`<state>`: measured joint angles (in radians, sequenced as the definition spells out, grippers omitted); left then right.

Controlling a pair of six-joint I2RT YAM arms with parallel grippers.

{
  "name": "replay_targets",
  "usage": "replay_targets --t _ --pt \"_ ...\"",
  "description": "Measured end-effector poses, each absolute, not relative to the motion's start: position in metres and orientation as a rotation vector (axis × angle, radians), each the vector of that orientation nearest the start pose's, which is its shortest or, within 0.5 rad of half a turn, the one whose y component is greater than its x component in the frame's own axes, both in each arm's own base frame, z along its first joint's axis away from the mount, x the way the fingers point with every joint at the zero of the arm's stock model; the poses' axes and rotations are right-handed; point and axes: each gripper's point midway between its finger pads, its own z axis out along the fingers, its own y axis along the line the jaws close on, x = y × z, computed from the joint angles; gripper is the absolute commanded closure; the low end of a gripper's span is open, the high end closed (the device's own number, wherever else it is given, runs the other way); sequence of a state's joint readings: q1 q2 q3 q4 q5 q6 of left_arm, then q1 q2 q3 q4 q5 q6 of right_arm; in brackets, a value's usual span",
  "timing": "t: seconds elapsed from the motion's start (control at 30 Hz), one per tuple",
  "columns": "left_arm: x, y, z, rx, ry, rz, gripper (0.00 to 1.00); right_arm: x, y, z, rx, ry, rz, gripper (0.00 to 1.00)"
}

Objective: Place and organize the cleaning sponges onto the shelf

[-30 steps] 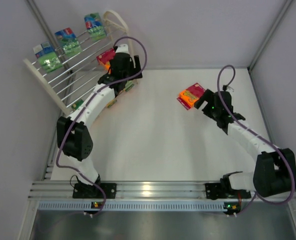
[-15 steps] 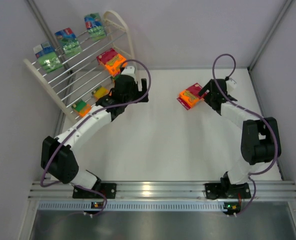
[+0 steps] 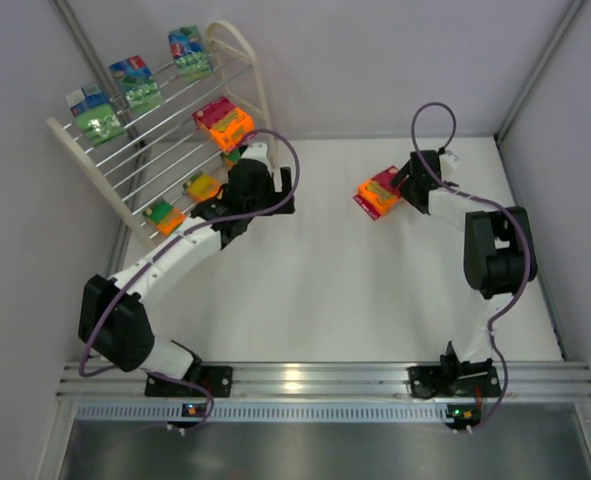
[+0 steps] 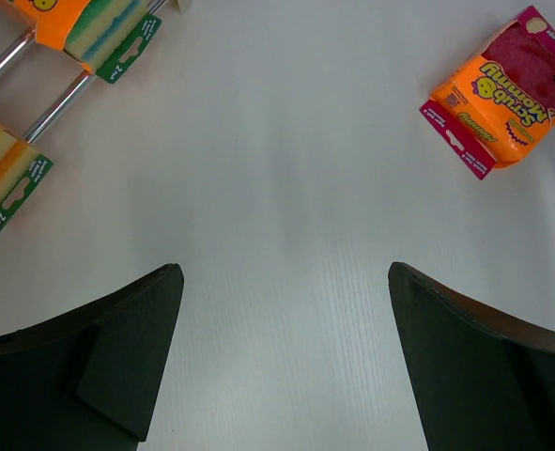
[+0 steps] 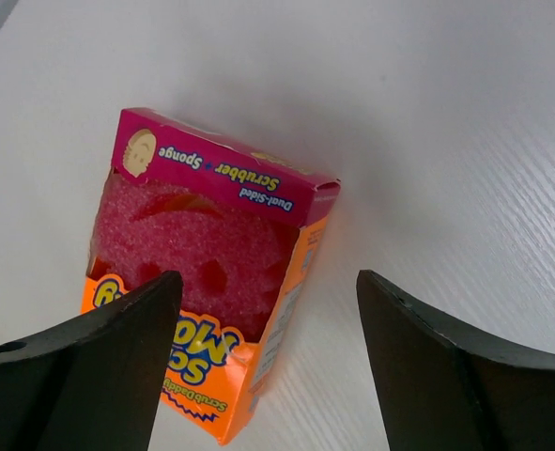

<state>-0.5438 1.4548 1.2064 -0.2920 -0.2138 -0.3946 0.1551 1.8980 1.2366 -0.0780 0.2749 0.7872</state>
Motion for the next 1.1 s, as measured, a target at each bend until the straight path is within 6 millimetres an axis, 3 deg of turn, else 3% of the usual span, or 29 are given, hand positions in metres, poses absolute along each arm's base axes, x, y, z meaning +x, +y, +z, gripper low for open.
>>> replay_targets --t 0.27,0.67,0.73,0.93,1.1 --pt "0.387 -0.200 0.208 0.010 2.125 -0.325 0.03 0.505 0.058 0.069 0.834 2.127 0.163 0.39" --pt "0.392 -0.185 0.188 -0.045 2.170 -0.298 0.03 0.508 0.061 0.049 0.805 2.183 0.150 0.43" --pt "0.391 -0.183 0.186 -0.048 2.174 -0.296 0.03 0.512 0.063 0.050 0.796 2.184 0.157 0.49" --pt "0.392 -0.181 0.184 -0.053 2.179 -0.298 0.04 0.523 0.067 0.052 0.764 2.187 0.168 0.78" --pt "0.391 -0.183 0.184 -0.040 2.188 -0.331 0.04 0.522 0.068 0.051 0.724 2.206 0.169 0.83"
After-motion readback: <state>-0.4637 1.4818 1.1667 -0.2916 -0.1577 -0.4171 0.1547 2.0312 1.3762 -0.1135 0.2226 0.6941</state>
